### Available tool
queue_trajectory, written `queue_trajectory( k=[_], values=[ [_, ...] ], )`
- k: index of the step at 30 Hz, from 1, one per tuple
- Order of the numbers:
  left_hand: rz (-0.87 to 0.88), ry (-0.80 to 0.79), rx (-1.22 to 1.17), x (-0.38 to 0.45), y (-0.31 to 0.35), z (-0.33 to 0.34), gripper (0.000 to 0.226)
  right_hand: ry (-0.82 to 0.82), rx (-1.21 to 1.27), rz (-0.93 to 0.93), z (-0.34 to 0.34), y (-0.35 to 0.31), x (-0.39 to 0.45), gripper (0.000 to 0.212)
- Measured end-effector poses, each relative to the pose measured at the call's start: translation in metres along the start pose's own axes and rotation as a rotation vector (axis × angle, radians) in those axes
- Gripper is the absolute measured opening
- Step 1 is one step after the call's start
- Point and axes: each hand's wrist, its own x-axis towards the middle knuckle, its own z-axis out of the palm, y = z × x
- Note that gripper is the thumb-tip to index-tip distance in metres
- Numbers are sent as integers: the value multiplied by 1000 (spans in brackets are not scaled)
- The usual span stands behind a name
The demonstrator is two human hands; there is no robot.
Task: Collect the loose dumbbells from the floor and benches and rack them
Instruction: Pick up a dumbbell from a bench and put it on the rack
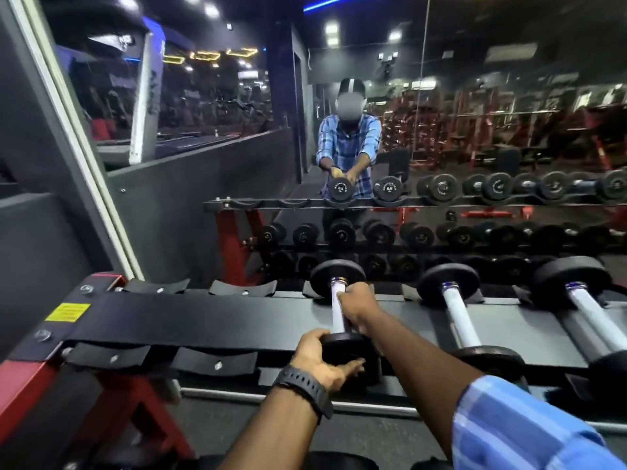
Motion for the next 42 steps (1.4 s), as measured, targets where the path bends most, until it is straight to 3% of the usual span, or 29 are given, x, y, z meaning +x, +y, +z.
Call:
queue_trajectory(
  k=[6,10,15,17,19,23,26,31,36,42],
  values=[
    [-98,-2,-26,12,19,-12,65,5,123,52,11,9,9,30],
    [-91,-44,38,5,17,-20,75,-38,92,53,4,9,2,21],
    [12,-10,530,-13,23,-44,89,-90,113,63,-31,0,-12,29],
    [173,30,735,-39,42,-34,83,-41,136,-11,-54,-16,-20,31],
    [446,21,798,-76,64,-10,73,-7,172,-106,-78,-44,-35,30],
    [974,-87,752,-172,97,56,47,112,278,-309,-134,-134,-86,32],
    [1138,-210,700,-241,103,76,48,212,325,-461,-173,-197,-146,33],
    [1152,-336,667,-311,85,61,55,322,321,-526,-200,-234,-238,37],
    [1149,-457,671,-344,55,40,46,417,323,-450,-202,-210,-318,43],
    [1075,-609,777,-373,-25,50,66,670,204,-380,-267,-164,-434,47]
  ],
)
